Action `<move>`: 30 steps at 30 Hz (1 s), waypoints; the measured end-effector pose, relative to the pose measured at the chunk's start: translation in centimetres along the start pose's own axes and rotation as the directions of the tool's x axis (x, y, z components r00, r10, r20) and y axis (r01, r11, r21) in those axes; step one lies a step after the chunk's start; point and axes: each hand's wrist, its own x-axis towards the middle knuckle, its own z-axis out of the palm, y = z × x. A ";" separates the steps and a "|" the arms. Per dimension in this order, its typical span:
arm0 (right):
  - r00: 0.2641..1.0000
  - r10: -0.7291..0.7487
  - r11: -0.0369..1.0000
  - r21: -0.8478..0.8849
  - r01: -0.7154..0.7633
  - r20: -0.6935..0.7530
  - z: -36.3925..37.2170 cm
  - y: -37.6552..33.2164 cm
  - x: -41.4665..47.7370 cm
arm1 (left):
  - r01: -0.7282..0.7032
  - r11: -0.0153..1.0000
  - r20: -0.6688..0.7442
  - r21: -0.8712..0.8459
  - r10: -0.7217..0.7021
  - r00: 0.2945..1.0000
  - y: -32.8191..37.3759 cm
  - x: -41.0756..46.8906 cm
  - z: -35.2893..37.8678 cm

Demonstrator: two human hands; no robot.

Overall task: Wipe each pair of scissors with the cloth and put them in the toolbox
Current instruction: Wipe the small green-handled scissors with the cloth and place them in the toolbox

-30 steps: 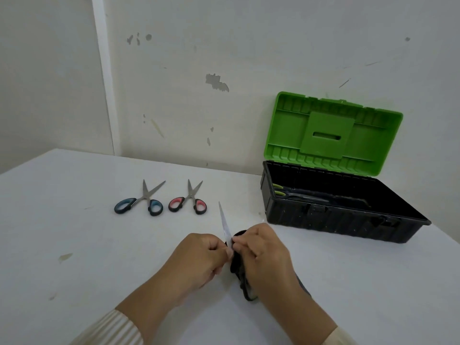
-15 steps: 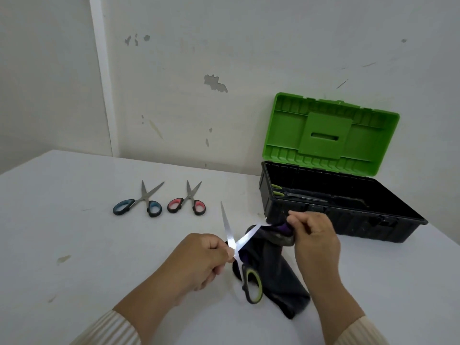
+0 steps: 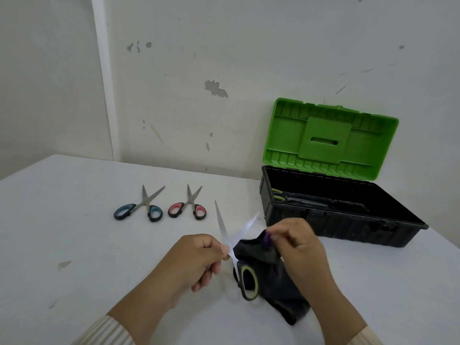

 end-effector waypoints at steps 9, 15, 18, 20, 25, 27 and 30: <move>0.850 0.022 0.997 0.050 -0.056 0.526 1.3 -1.5 -1.1 | 0.053 0.983 0.011 -0.177 -0.052 0.999 0.0 0.2 -0.2; 0.873 0.016 1.000 0.013 -0.026 0.488 1.9 -1.8 -1.3 | 0.135 0.946 0.053 -0.293 -0.125 0.991 0.1 0.3 -0.3; 0.902 0.064 0.992 0.074 -0.106 0.428 1.6 -1.5 -1.0 | 0.205 0.813 0.104 -0.545 -0.177 0.979 0.2 0.6 -1.2; 0.905 0.065 0.990 0.084 -0.111 0.421 1.6 -1.5 -1.1 | 0.200 0.700 0.144 -0.685 -0.139 0.980 0.1 0.7 -0.9; 0.910 0.037 0.999 0.019 -0.049 0.414 2.4 -1.5 -1.4 | 0.139 0.798 0.126 -0.587 -0.079 0.989 -1.2 0.7 1.9; 0.900 -0.009 1.000 -0.022 0.021 0.435 2.7 -1.6 -1.5 | 0.105 0.836 0.086 -0.539 -0.069 0.994 -1.4 0.8 2.0; 0.894 0.029 0.998 0.034 -0.050 0.447 2.0 -1.7 -1.3 | 0.019 0.850 -0.069 -0.526 -0.064 0.996 -1.5 1.4 1.0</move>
